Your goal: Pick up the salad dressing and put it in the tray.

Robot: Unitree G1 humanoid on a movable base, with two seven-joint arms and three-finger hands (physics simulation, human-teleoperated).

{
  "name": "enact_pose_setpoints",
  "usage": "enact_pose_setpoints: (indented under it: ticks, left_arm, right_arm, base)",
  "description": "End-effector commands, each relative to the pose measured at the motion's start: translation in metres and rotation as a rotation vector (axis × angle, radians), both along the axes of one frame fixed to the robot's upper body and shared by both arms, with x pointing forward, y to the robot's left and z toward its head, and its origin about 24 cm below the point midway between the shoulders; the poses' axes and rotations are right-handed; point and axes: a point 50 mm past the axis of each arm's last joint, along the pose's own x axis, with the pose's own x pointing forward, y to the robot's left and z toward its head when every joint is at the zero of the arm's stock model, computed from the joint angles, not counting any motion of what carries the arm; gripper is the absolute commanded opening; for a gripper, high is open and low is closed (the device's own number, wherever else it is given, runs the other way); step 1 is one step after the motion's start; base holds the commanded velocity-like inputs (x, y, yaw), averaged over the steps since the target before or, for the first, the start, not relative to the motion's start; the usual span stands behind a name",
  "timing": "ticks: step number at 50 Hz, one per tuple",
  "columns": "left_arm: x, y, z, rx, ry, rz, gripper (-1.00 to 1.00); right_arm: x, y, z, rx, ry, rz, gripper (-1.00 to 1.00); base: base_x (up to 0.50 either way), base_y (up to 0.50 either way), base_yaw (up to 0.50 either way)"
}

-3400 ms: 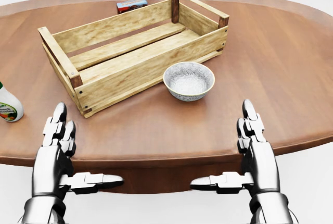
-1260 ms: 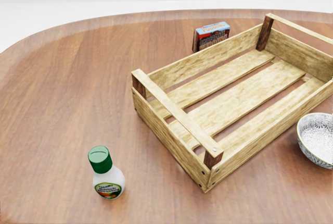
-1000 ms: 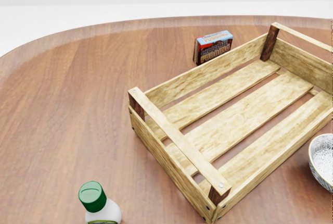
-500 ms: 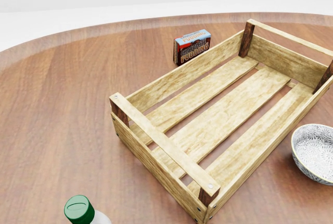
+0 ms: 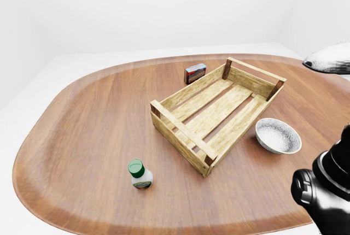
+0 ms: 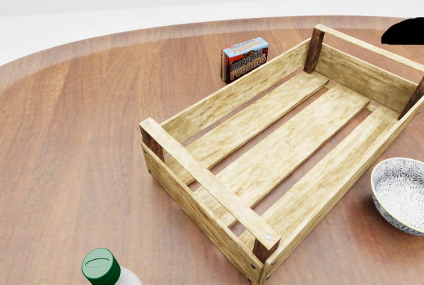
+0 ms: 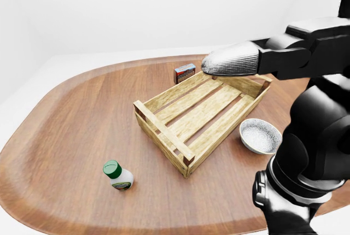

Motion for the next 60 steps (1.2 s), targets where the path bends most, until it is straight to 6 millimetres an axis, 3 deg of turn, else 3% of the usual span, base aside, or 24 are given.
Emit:
enact_pose_setpoints:
  ticks: [1, 13, 23, 31, 39, 51, 60]
  left_arm:
    - [0.002, -0.002, -0.001, 0.004, 0.006, -0.004, 1.0]
    - [0.001, -0.002, 0.0, 0.007, 0.001, 0.0, 1.0]
    - [-0.001, -0.003, 0.002, 0.017, -0.007, 0.009, 1.0]
    - [0.001, -0.004, 0.001, 0.019, 0.002, 0.01, 1.0]
    - [0.001, -0.002, -0.001, 0.014, 0.012, 0.013, 1.0]
    - [0.005, -0.001, -0.005, 0.008, 0.033, 0.012, 1.0]
    - [0.005, -0.001, -0.005, 0.01, 0.035, 0.012, 1.0]
  right_arm:
    - [0.036, 0.077, 0.019, -0.254, -0.004, 0.005, 1.0]
    - [0.081, 0.144, -0.004, -0.388, 0.222, 0.107, 1.0]
    - [0.094, 0.185, -0.033, -0.468, 0.363, 0.201, 1.0]
    - [0.099, 0.205, -0.056, -0.505, 0.459, 0.253, 1.0]
    - [0.092, 0.215, -0.076, -0.539, 0.505, 0.277, 1.0]
    - [0.091, 0.211, -0.126, -0.58, 0.66, 0.262, 1.0]
    - [0.082, 0.207, -0.146, -0.68, 0.693, 0.252, 1.0]
  base:
    - [0.0, 0.0, 0.0]
    - [0.0, 0.0, 0.0]
    - [0.0, 0.0, 0.0]
    - [0.0, 0.0, 0.0]
    - [0.0, 0.0, 0.0]
    - [0.0, 0.0, 0.0]
    - [0.0, 0.0, 0.0]
